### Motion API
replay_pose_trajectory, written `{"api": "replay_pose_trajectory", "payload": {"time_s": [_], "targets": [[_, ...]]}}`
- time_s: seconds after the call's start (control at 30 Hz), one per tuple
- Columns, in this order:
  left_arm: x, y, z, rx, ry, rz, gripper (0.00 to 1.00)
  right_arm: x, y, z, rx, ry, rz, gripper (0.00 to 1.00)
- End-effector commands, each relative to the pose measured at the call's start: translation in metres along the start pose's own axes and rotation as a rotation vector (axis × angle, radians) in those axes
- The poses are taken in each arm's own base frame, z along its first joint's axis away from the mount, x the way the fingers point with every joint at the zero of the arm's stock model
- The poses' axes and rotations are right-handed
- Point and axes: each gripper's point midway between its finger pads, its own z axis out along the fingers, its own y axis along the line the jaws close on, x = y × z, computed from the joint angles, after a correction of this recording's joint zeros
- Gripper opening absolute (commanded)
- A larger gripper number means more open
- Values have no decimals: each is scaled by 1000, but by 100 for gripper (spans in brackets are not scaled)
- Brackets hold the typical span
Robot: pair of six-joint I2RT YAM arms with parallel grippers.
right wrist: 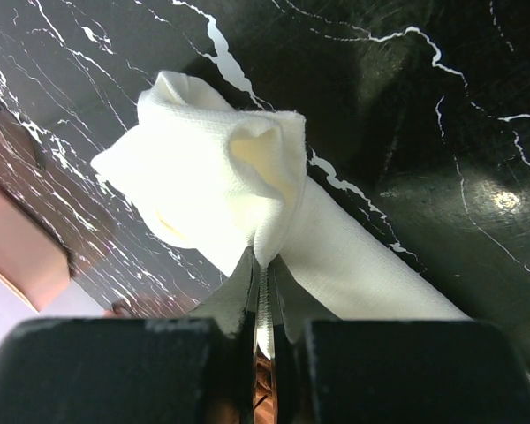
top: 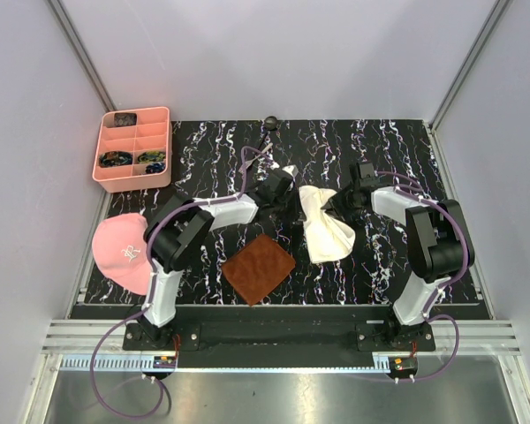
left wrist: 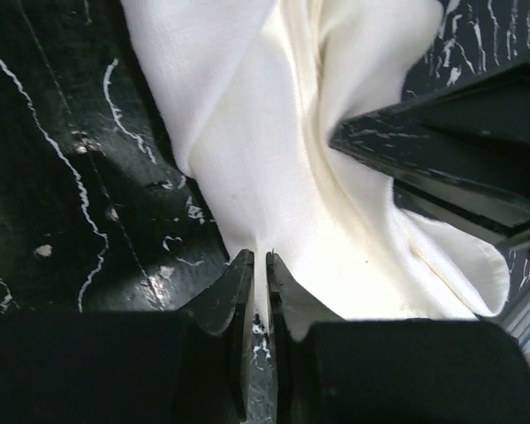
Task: Fold the napkin into a case and place the utensils inside
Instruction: Fold the 2/3-rectangle-folded napkin at the center of the board.
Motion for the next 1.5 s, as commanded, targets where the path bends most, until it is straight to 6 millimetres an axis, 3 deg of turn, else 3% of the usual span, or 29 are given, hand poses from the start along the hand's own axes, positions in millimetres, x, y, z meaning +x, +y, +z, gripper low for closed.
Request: {"api": "replay_pose_trajectory", "payload": {"time_s": [0.0, 0.4, 0.73, 0.87, 1.03, 1.2, 1.23, 1.33, 1.47], "targets": [[-6, 0, 14, -7, -8, -5, 11, -3, 15, -13, -37, -37, -6, 4], [6, -28, 35, 57, -15, 44, 9, 11, 16, -10, -37, 46, 92, 4], [7, -20, 30, 28, -30, 79, 9, 21, 0, 1, -142, 45, 251, 8], [5, -15, 16, 20, -31, 90, 12, 25, 5, 6, -223, 63, 148, 10], [0, -1, -10, 40, -14, 79, 27, 27, 4, 6, -269, 43, -74, 20], [-26, 1, -42, 59, -11, 22, 28, 24, 2, 3, -281, 16, -279, 23], [-35, -7, -45, 79, -21, 5, 28, 23, 0, 3, -270, 9, -300, 23], [-55, -21, -46, 133, -35, -34, 27, 18, 1, -4, -281, -47, -379, 24], [-69, -37, -31, 210, -21, -72, 27, 18, 6, -13, -334, -94, -492, 38]]}}
